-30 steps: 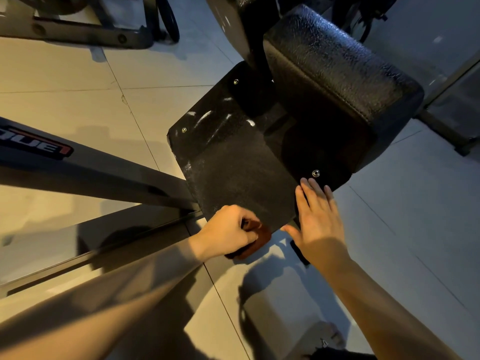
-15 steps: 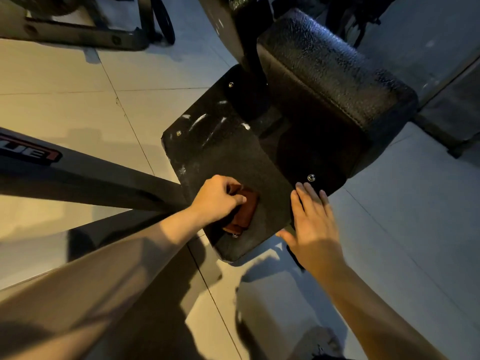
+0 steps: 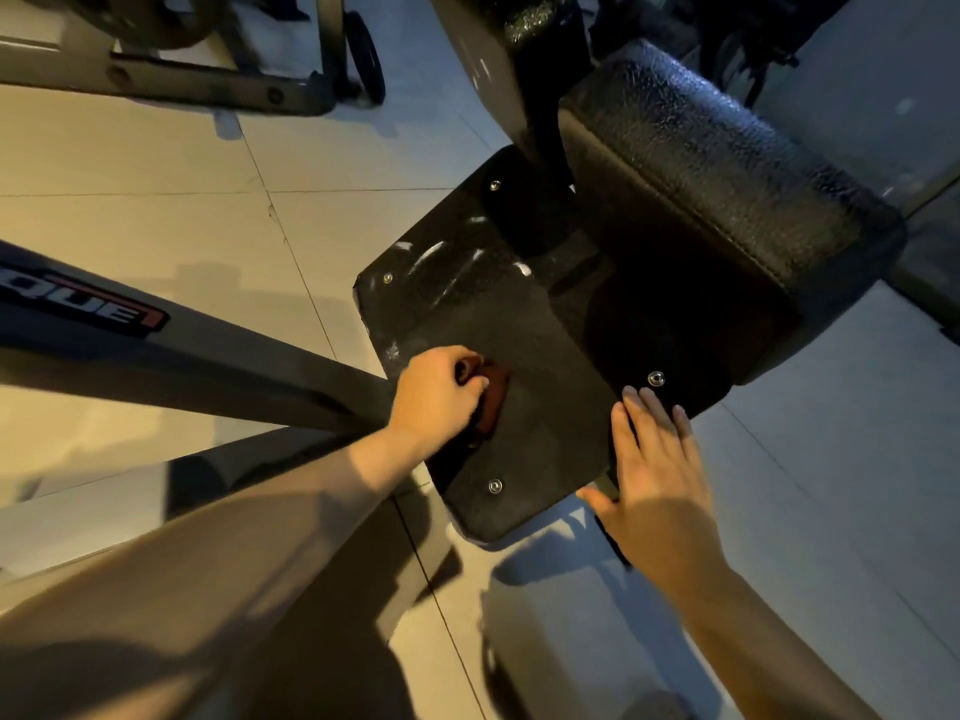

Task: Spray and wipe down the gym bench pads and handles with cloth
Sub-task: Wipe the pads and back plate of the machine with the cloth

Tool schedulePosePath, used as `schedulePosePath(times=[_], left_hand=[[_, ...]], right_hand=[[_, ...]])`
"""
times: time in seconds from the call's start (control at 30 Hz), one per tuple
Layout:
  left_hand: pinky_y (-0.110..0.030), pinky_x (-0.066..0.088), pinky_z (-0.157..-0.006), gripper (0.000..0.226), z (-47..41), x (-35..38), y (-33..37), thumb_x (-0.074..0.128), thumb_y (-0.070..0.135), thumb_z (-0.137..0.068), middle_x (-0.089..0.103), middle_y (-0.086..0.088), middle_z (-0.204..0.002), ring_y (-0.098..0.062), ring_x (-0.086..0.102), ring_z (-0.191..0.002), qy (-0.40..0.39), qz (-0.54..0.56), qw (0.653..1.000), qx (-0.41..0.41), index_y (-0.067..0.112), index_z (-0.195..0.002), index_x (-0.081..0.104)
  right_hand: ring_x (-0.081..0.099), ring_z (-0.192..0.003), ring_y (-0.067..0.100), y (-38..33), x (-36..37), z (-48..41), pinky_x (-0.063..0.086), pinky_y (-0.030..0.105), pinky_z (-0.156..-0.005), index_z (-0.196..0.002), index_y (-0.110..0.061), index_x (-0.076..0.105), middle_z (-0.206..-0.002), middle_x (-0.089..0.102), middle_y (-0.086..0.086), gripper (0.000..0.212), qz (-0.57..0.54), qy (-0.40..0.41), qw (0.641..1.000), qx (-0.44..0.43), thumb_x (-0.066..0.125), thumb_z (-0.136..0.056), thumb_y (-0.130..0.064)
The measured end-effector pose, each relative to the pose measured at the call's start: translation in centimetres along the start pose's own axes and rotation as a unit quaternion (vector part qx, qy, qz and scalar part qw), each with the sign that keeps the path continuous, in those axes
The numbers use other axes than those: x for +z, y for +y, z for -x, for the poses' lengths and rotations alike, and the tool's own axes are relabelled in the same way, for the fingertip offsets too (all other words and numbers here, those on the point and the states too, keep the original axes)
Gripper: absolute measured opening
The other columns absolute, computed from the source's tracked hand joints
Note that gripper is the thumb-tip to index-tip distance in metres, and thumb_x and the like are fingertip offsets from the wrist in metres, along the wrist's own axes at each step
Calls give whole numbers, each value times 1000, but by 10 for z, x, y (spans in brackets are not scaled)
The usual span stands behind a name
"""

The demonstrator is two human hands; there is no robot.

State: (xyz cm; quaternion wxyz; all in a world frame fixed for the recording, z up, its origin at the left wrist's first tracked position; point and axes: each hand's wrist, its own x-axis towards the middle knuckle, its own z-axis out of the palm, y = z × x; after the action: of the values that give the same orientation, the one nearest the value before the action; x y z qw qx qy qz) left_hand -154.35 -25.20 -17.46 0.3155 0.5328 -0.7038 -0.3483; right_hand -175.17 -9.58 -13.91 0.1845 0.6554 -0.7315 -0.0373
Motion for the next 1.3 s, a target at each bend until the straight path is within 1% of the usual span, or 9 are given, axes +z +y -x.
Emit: schedulePosePath(times=[0.13, 0.23, 0.37, 0.57, 0.63, 0.83, 1.03, 1.23, 1.3], left_hand=[[-43, 51, -105, 37, -34, -19, -31, 77, 29, -90, 71, -1, -124, -24, 64, -119, 6, 82, 989, -121, 22, -126, 70], [-38, 47, -110, 44, -19, -10, -20, 79, 29, -87, 69, 6, -127, -15, 62, -121, -12, 130, 990, -61, 26, -130, 68], [-35, 47, -106, 40, -9, 4, -6, 81, 31, -84, 71, 8, -121, -13, 64, -116, -33, 69, 996, 39, 29, -123, 72], [-37, 48, -104, 42, -48, -27, -44, 76, 26, -91, 69, -4, -129, -26, 62, -122, 18, 53, 992, -113, 20, -131, 67], [-37, 45, -108, 44, -50, -29, -47, 73, 22, -93, 66, -3, -134, -25, 59, -126, 12, 56, 994, -98, 23, -136, 64], [-33, 47, -103, 25, -24, -1, -25, 73, 20, -91, 71, 9, -117, -12, 62, -115, -49, 107, 993, 24, 34, -111, 75], [-38, 44, -110, 31, -48, -27, -53, 64, 12, -97, 67, -5, -130, -25, 59, -126, 64, 11, 990, -126, 16, -127, 69], [-28, 48, -98, 24, -47, -7, 14, 70, 18, -93, 69, 11, -117, -10, 61, -113, -76, 117, 988, 68, 33, -112, 74], [-29, 47, -99, 25, -49, -7, 9, 70, 18, -94, 69, 9, -118, -11, 60, -114, -52, 91, 992, 69, 30, -115, 74]], right_hand=[[31, -147, 30, -3, -2, 0, -1, 39, -126, -144, 1, 51, -154, 46, 19, 110, -14, -5, 1000, 8, 86, -63, -65], [39, -144, 31, -5, 0, 2, 1, 37, -129, -140, 5, 54, -149, 51, 21, 101, -40, 51, 998, 0, 81, -71, -62], [46, -140, 36, -4, 4, 4, 12, 42, -127, -139, 8, 55, -146, 53, 24, 104, -44, 68, 997, -6, 85, -64, -58], [49, -138, 38, -2, 10, 5, 21, 48, -123, -141, 7, 53, -148, 52, 24, 103, -44, 65, 997, -17, 72, -70, -65], [47, -140, 38, -2, 10, 5, 23, 49, -123, -141, 7, 53, -148, 51, 24, 101, -50, 72, 996, -18, 68, -72, -65], [48, -140, 36, -3, 7, 3, 20, 48, -122, -143, 5, 52, -150, 50, 22, 104, -34, 48, 998, -11, 64, -72, -70], [46, -141, 36, -2, 10, 5, 30, 54, -120, -142, 6, 52, -150, 50, 23, 103, -41, 54, 998, -14, 70, -71, -66], [46, -141, 36, -2, 12, 3, 31, 55, -119, -142, 6, 53, -150, 50, 22, 107, -35, 62, 997, -15, 82, -65, -62], [48, -140, 37, -2, 11, 3, 33, 55, -118, -141, 7, 53, -149, 51, 23, 107, -35, 67, 997, -15, 83, -64, -62]])
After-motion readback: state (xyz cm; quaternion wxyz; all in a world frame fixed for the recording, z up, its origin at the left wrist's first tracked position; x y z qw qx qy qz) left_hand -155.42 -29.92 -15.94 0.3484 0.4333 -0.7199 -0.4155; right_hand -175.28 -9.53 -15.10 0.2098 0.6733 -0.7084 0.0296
